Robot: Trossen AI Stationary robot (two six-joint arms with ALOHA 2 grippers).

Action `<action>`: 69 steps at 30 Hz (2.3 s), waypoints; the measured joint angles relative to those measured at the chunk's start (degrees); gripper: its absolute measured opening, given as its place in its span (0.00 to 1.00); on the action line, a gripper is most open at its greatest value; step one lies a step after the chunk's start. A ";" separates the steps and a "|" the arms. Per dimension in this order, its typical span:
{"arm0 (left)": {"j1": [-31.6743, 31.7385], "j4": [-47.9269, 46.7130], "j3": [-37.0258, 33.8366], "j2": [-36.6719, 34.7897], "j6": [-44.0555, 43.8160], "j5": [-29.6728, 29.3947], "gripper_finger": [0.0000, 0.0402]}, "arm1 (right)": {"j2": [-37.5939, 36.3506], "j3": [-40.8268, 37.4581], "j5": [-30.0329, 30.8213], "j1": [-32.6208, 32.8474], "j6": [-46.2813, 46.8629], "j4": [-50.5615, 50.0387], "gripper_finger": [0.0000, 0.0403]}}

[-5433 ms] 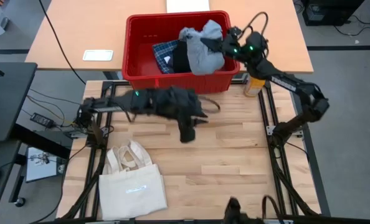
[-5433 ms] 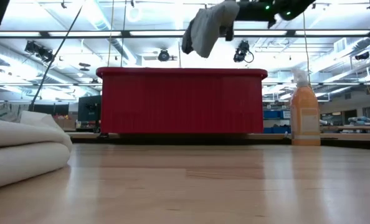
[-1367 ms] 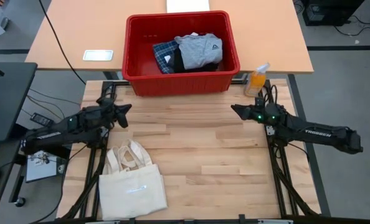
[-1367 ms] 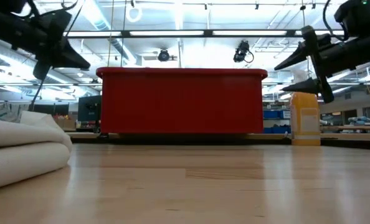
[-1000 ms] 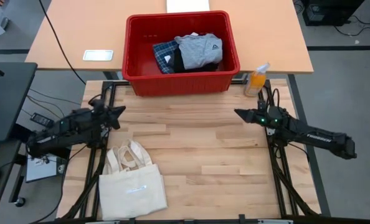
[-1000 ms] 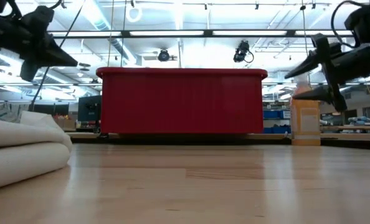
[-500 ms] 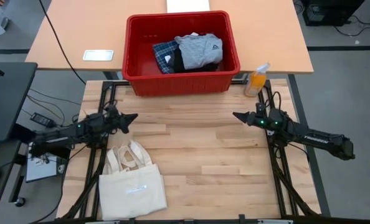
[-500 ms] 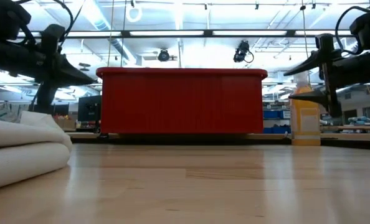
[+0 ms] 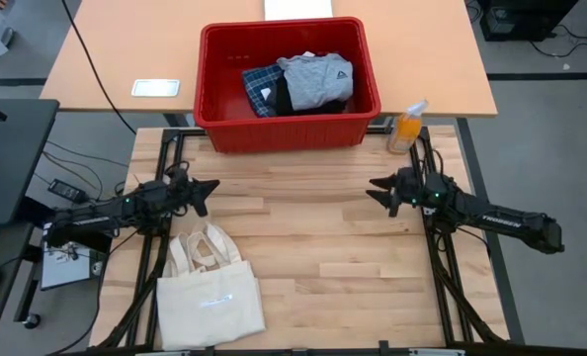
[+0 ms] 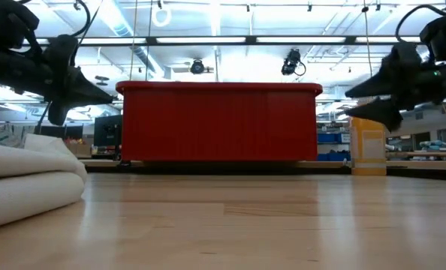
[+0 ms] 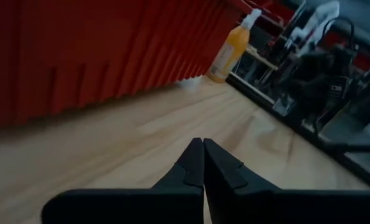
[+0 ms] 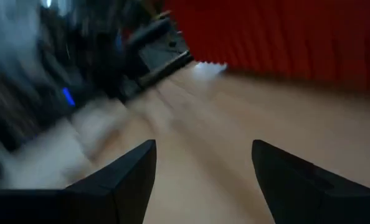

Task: Fold laundry
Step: Return to Home Position

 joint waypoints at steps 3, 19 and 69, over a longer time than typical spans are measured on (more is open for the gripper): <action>0.00 0.00 0.00 0.00 4.03 0.01 0.01 | 0.14 0.01 0.01 0.00 -20.78 0.21 0.67; 0.00 0.00 -0.02 0.00 5.49 -0.01 0.01 | 0.14 0.01 0.11 0.00 -28.39 0.23 0.68; 0.02 -0.04 -0.07 0.00 5.49 -0.01 0.01 | 0.14 0.03 0.11 -0.01 -28.35 0.23 0.67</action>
